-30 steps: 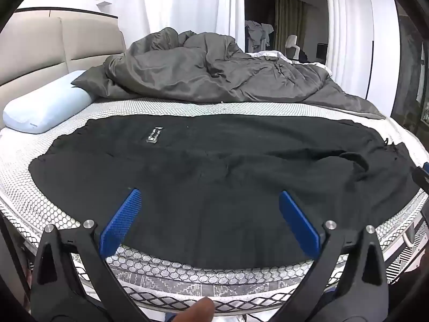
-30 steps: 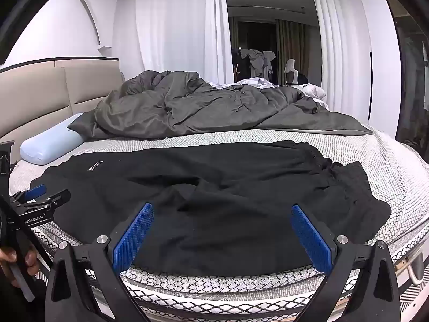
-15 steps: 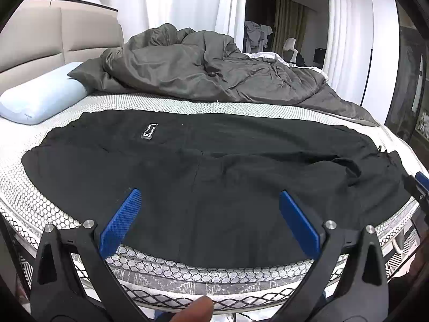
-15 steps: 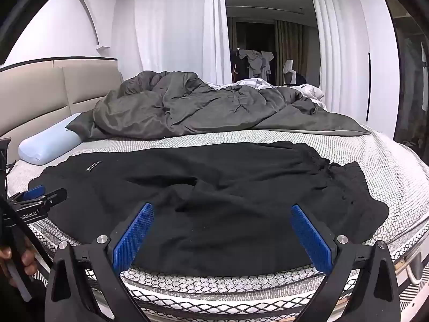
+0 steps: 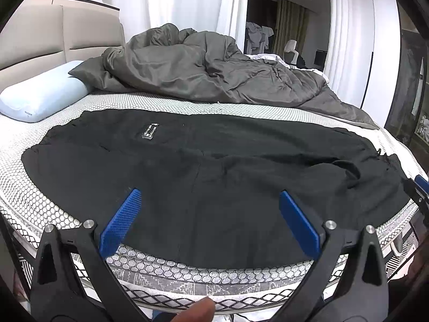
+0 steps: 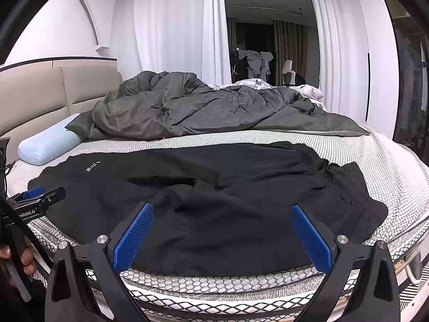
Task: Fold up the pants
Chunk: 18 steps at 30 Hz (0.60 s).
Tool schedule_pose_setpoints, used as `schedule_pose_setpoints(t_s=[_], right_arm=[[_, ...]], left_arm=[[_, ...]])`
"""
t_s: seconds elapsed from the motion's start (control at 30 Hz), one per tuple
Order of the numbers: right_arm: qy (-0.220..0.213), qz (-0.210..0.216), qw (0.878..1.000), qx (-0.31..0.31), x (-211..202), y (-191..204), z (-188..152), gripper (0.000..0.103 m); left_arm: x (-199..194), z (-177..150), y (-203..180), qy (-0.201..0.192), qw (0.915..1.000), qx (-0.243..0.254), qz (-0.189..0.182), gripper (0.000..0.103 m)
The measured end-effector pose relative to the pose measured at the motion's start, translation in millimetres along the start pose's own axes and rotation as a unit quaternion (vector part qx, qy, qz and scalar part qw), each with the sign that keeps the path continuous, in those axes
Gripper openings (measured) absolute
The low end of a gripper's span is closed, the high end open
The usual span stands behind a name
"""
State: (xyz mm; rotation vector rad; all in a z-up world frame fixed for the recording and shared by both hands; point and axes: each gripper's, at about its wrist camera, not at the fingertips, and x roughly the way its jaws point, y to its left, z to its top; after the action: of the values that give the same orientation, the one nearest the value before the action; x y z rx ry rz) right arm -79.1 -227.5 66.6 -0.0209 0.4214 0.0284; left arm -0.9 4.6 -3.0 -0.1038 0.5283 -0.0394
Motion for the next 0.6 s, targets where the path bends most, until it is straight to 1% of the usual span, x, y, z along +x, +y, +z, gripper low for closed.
schedule_pose_setpoints(t_s=[0.6], right_arm=[[-0.001,-0.001,1.0,-0.001,-0.6,1.2,0.1,0.103]], left_arm=[[-1.0,1.9,3.0,-0.002,1.0,-0.002,0.0,0.102]])
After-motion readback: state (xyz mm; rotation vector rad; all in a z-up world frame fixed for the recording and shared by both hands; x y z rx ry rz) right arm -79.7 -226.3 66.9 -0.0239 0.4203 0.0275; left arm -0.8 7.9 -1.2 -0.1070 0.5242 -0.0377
